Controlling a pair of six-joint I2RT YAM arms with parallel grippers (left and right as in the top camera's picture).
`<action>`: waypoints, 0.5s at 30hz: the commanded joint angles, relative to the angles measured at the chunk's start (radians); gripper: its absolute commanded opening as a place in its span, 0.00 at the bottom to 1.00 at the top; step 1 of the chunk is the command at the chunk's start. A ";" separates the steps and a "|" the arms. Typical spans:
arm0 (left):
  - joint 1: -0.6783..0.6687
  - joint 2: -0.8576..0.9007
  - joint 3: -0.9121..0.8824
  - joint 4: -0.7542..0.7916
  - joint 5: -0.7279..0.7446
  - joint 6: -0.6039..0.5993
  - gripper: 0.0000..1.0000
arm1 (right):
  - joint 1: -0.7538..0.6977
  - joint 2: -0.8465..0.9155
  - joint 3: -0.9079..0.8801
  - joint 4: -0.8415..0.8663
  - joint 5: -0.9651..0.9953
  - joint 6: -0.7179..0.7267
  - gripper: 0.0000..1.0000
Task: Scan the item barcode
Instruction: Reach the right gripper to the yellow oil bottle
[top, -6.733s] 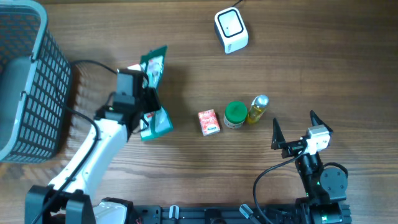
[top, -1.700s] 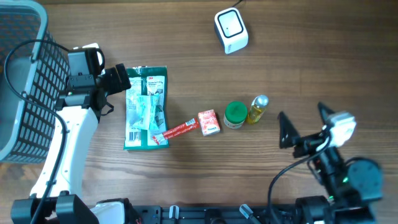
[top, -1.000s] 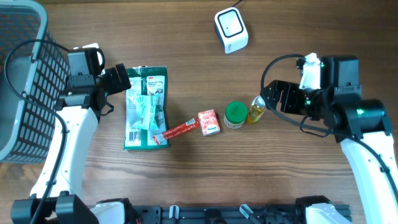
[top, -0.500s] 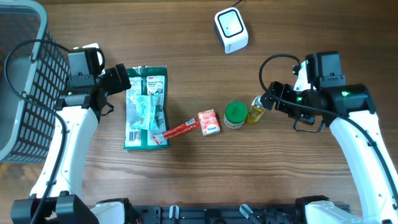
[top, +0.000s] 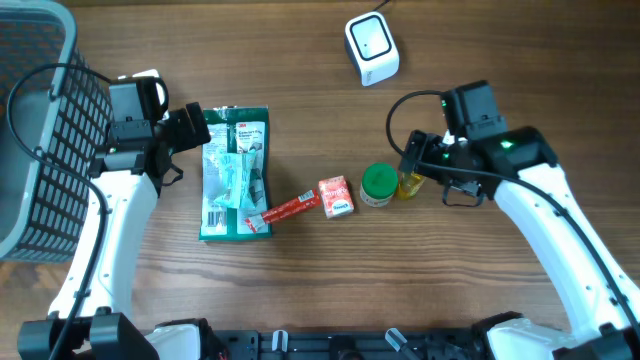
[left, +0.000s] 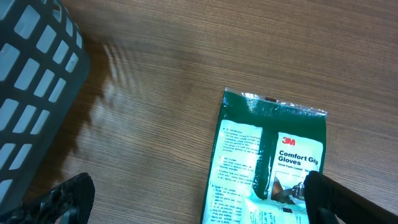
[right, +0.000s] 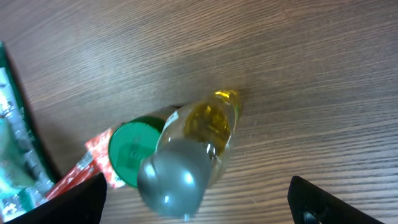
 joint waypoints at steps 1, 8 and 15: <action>0.006 -0.011 0.008 0.003 -0.006 0.019 1.00 | 0.032 0.063 -0.004 0.027 0.087 0.071 0.92; 0.006 -0.011 0.008 0.003 -0.006 0.019 1.00 | 0.050 0.169 -0.004 0.034 0.088 0.091 0.77; 0.006 -0.011 0.008 0.003 -0.006 0.019 1.00 | 0.050 0.184 -0.004 0.045 0.133 -0.064 0.46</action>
